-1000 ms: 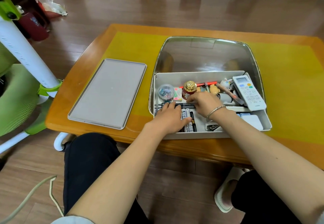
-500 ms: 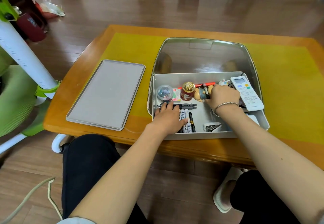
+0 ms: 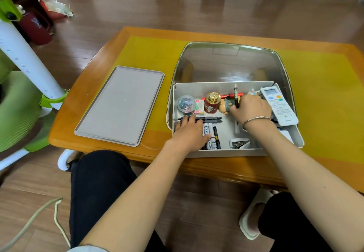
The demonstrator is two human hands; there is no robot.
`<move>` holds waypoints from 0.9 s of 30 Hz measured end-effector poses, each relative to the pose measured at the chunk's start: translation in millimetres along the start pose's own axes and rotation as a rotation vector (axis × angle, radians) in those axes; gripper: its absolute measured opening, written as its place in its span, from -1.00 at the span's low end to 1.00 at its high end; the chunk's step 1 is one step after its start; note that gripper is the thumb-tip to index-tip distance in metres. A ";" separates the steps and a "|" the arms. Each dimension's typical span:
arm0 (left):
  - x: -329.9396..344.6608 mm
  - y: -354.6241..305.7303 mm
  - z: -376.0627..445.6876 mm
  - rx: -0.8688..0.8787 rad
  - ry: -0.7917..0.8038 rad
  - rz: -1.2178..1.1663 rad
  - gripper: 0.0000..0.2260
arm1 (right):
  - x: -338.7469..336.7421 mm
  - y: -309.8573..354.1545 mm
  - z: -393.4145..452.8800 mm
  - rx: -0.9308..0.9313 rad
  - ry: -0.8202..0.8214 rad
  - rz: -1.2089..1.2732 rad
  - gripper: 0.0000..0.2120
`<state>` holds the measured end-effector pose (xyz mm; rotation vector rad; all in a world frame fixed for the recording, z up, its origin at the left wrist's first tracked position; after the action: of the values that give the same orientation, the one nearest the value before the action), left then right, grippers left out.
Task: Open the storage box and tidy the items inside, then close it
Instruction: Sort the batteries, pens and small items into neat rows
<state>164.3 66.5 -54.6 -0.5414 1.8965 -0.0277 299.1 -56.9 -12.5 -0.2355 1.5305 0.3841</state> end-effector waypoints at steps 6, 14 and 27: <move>1.6 -0.1 0.3 -0.003 -0.006 0.004 -0.42 | -11.4 27.5 -18.1 -0.459 -0.010 0.101 -0.77; 1.0 -0.7 0.0 0.002 -0.013 -0.007 -0.46 | 21.2 56.4 -11.7 -0.592 0.144 -0.043 -0.77; -2.7 -2.2 -3.8 0.029 -0.108 -0.022 -0.52 | 29.4 66.3 -8.4 -0.588 0.170 -0.145 -0.76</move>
<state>162.5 64.7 -50.1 -0.5339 1.7828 -0.0392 265.8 3.6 -36.2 -0.8522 1.5237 0.7079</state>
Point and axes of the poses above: each hand's wrist, its own z-axis towards the middle knuckle, its own x-axis out of the palm, y = z × x, the point moved 3 cm from there along z, towards the middle knuckle, and after that the axes turned 2 degrees about y, right-handed, at the moved point
